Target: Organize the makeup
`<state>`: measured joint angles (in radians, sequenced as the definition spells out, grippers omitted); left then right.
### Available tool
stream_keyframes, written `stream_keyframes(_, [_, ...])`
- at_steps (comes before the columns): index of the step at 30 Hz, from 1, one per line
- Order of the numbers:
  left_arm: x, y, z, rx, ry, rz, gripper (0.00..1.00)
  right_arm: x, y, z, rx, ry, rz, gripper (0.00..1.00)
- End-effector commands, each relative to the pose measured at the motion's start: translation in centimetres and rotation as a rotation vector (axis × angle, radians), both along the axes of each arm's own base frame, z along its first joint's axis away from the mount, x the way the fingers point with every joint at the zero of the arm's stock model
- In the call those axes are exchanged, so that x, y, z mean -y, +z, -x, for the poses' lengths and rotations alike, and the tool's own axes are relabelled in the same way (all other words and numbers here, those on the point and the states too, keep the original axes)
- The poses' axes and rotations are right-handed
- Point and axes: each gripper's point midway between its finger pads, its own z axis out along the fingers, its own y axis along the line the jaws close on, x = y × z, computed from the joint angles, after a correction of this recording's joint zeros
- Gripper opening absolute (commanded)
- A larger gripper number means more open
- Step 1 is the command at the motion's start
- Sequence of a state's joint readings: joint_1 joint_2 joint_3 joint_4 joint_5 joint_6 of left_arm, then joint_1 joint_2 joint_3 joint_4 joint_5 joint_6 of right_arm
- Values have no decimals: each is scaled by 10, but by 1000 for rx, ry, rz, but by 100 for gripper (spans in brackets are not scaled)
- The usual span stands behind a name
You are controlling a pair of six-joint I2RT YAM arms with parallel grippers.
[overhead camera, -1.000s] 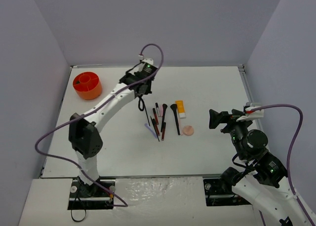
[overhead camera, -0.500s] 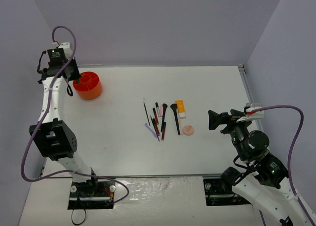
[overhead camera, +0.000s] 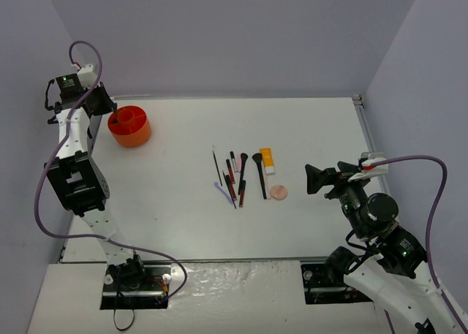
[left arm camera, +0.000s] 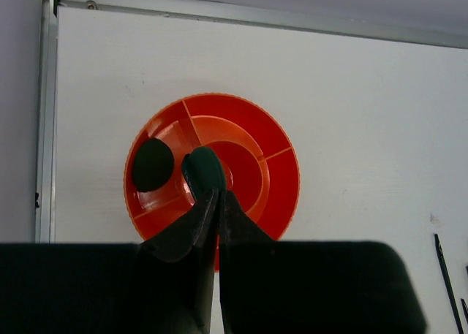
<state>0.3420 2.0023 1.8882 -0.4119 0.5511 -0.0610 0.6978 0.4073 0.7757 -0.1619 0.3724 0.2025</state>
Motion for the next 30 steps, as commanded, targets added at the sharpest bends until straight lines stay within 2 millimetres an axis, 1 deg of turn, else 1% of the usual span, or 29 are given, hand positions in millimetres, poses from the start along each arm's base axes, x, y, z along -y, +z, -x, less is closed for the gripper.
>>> stream_keyframes(1, [-17, 55, -18, 175, -45, -67, 0, -8, 14, -4, 44, 24, -16, 100])
stream_keyframes(5, [-25, 56, -22, 178, -58, -112, 0, -11, 11, -6, 34, 28, -5, 100])
stream_keyframes(6, [-28, 54, -23, 171, -55, -114, 0, -11, 11, -6, 32, 28, -3, 100])
stream_keyframes(7, [-32, 49, -24, 162, -52, -117, 0, -12, 10, -7, 31, 28, 0, 100])
stream_keyframes(15, [-27, 19, -24, 107, -93, -81, 0, -14, 7, -9, 21, 31, 13, 100])
stream_keyframes(23, [-26, -1, -23, 63, -107, -60, 0, -14, 7, -9, 21, 30, 14, 100])
stream_keyframes(27, [-27, -18, -20, 20, -97, -55, 0, -14, 8, -9, 22, 29, 13, 100])
stream_keyframes(30, [-29, -26, -19, 2, -91, -60, 0, -14, 8, -9, 22, 32, 13, 100])
